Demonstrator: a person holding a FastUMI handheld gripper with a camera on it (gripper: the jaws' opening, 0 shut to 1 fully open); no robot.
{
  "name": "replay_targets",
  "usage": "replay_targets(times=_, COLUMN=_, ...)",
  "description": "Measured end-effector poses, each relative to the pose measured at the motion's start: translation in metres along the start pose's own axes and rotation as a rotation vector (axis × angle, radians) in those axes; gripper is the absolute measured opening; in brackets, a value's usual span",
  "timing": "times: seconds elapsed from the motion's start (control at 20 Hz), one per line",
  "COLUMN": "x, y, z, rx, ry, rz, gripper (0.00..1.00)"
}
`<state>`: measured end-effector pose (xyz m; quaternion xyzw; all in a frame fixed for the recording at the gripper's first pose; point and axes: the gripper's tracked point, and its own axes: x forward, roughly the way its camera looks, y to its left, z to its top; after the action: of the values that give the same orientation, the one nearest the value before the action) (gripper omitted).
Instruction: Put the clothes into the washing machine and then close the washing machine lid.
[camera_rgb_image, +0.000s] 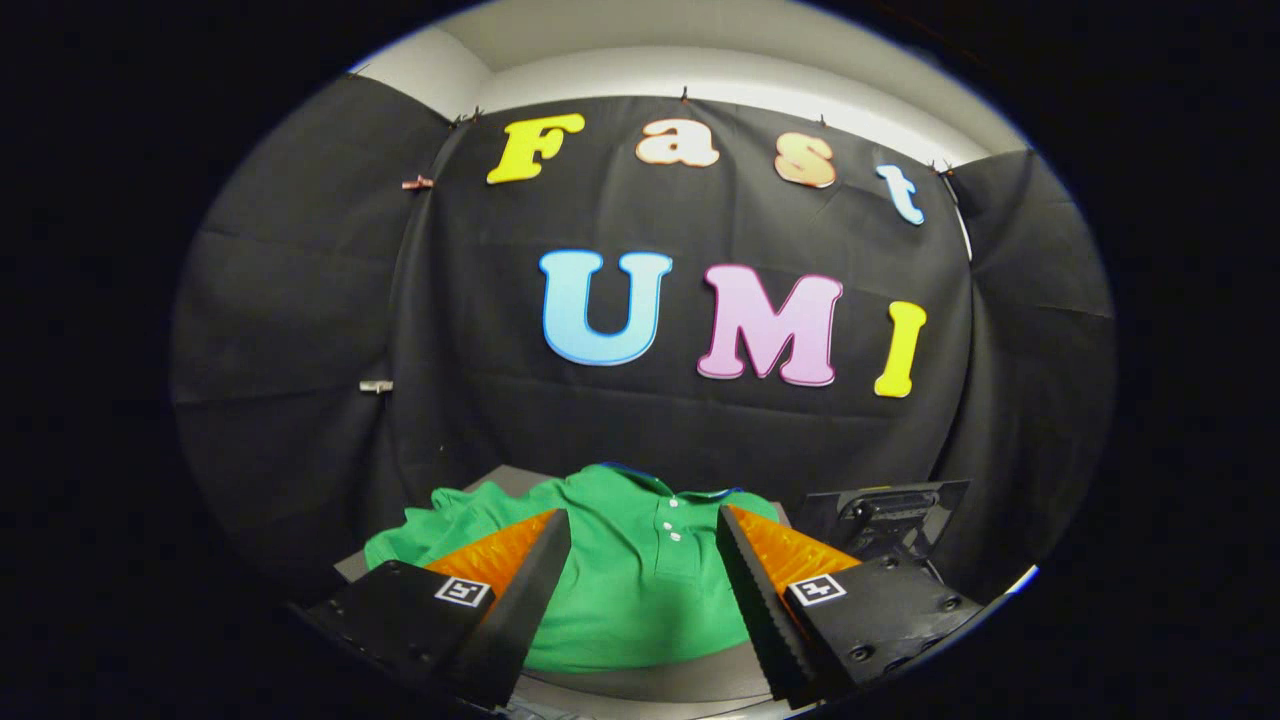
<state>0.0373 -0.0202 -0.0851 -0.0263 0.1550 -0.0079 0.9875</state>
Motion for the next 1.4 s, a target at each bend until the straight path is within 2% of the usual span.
replay_targets(times=0.2, x=0.025, y=-0.006, z=-0.011, rx=-0.041, ry=0.073, rz=0.004, gripper=0.92)
replay_targets(times=0.45, x=0.054, y=-0.005, z=-0.025, rx=0.005, ry=0.222, rz=0.020, gripper=0.92)
replay_targets(times=0.7, x=0.073, y=-0.004, z=-0.079, rx=0.093, ry=0.519, rz=0.017, gripper=0.92)
replay_targets(times=1.0, x=0.079, y=-0.007, z=-0.098, rx=0.129, ry=0.667, rz=0.029, gripper=0.91)
replay_targets(times=1.05, x=0.084, y=-0.011, z=-0.097, rx=0.128, ry=0.659, rz=0.021, gripper=0.91)
replay_targets(times=1.1, x=0.086, y=-0.014, z=-0.097, rx=0.137, ry=0.658, rz=0.006, gripper=0.83)
replay_targets(times=1.3, x=0.080, y=-0.019, z=-0.098, rx=0.218, ry=0.604, rz=0.009, gripper=0.30)
replay_targets(times=1.4, x=0.082, y=-0.019, z=-0.098, rx=0.284, ry=0.537, rz=0.056, gripper=0.30)
